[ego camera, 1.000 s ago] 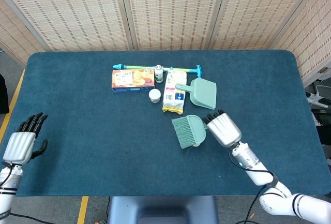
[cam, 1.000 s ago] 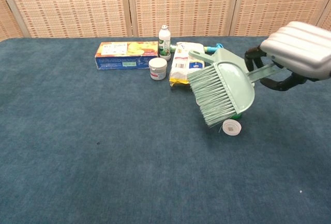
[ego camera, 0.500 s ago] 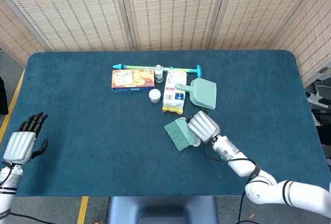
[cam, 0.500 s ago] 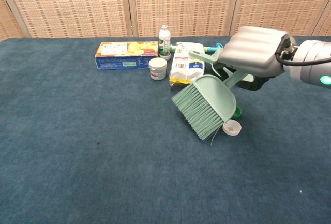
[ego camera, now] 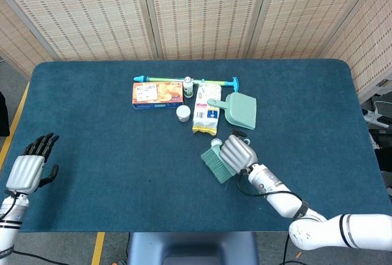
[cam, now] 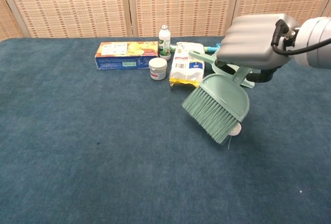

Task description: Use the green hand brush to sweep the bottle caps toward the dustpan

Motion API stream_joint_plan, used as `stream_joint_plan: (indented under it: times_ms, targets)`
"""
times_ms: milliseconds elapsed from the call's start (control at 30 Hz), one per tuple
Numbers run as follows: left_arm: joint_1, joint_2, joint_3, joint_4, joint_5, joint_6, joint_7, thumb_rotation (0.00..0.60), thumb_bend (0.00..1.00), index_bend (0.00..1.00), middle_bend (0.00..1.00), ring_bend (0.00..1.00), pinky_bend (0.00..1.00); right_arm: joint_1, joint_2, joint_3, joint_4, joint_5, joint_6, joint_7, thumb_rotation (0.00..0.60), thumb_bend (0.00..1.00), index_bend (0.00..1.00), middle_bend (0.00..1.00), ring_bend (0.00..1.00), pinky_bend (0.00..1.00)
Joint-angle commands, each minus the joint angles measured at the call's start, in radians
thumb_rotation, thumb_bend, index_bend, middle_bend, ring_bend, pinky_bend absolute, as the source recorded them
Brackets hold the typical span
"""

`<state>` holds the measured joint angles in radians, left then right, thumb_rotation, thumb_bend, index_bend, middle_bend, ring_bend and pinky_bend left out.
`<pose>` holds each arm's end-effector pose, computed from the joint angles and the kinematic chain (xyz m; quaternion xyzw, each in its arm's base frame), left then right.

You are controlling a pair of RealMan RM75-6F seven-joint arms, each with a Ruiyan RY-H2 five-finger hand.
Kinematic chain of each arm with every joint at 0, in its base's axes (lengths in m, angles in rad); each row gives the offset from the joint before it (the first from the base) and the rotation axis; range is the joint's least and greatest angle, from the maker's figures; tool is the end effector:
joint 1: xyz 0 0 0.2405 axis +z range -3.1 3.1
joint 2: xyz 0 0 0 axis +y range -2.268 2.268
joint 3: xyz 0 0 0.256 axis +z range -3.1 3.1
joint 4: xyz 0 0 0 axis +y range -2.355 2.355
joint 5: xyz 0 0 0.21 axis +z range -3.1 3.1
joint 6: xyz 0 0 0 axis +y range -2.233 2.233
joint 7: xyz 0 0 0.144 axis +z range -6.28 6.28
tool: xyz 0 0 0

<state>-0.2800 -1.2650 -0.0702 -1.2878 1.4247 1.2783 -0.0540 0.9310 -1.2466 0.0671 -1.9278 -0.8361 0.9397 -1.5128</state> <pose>-0.3398 0.2565 0.1292 -0.6445 -0.3658 -0.3430 0.5772 -0.0990 -0.3113 0.0308 0.8836 0.0561 0.0933 0.4554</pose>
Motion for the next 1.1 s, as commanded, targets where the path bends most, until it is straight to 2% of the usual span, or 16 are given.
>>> stream_joint_plan:
  times_ms: [33, 333, 1100]
  targets:
    - [0.000, 0.000, 0.000, 0.001, 0.000, -0.001, -0.001, 0.600, 0.46, 0.00, 0.00, 0.05, 0.17, 0.042, 0.001, -0.048, -0.027, 0.054, 0.045, -0.055, 0.600, 0.41, 1.00, 0.89, 0.61, 0.51]
    - [-0.001, 0.000, 0.002, 0.001, 0.003, 0.000, -0.002, 0.600, 0.46, 0.00, 0.00, 0.05, 0.17, 0.087, -0.038, -0.127, 0.002, 0.077, 0.105, -0.093, 0.600, 0.41, 1.00, 0.89, 0.61, 0.51]
    - [-0.011, -0.021, -0.003, 0.025, -0.008, -0.016, 0.007, 0.600, 0.46, 0.00, 0.00, 0.05, 0.17, 0.138, -0.064, -0.231, 0.120, 0.186, 0.182, -0.106, 0.600, 0.41, 1.00, 0.89, 0.61, 0.51]
